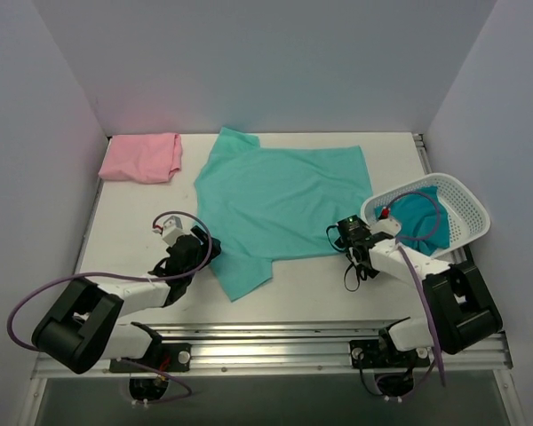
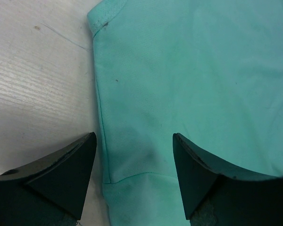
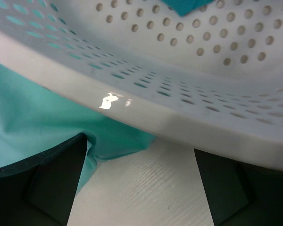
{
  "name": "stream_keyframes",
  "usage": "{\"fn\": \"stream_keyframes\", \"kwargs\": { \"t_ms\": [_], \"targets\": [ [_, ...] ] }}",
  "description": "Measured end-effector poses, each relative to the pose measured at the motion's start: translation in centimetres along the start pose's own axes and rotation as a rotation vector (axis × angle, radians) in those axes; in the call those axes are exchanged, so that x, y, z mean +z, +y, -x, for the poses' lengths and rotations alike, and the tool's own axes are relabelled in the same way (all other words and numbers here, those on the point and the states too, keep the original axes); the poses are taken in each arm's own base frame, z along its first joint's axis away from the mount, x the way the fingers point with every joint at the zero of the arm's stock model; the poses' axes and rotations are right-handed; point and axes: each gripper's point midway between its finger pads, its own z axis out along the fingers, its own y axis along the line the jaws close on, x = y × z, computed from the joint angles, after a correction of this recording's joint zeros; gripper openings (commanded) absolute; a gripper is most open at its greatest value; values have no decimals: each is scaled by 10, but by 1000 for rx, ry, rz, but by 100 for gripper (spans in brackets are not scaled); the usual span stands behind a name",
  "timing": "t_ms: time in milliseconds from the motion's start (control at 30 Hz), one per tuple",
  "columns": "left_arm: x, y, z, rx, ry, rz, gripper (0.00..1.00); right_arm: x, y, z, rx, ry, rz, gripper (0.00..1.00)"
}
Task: Fold and stack the t-shirts
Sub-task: Flatten the tshirt out
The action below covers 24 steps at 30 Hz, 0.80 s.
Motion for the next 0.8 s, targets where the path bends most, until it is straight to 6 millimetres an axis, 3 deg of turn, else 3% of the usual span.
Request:
{"fn": "stream_keyframes", "kwargs": {
  "t_ms": [233, 367, 467, 600, 800],
  "targets": [
    [2, -2, 0, 0, -2, -9, 75, -5, -2, 17, 51, -39, 9, 91],
    [3, -3, -1, -1, -3, -16, 75, -17, -3, 39, 108, -89, 38, 91],
    [5, -5, -1, -4, -4, -23, 75, -12, -11, 49, 143, -99, 12, 90],
    [7, -8, -2, -8, -6, -37, 75, 2, -20, 40, 113, -61, -43, 90],
    [11, -11, -3, -12, -7, -52, 75, 12, -16, 27, 89, -14, -46, 86]
  ]
}}
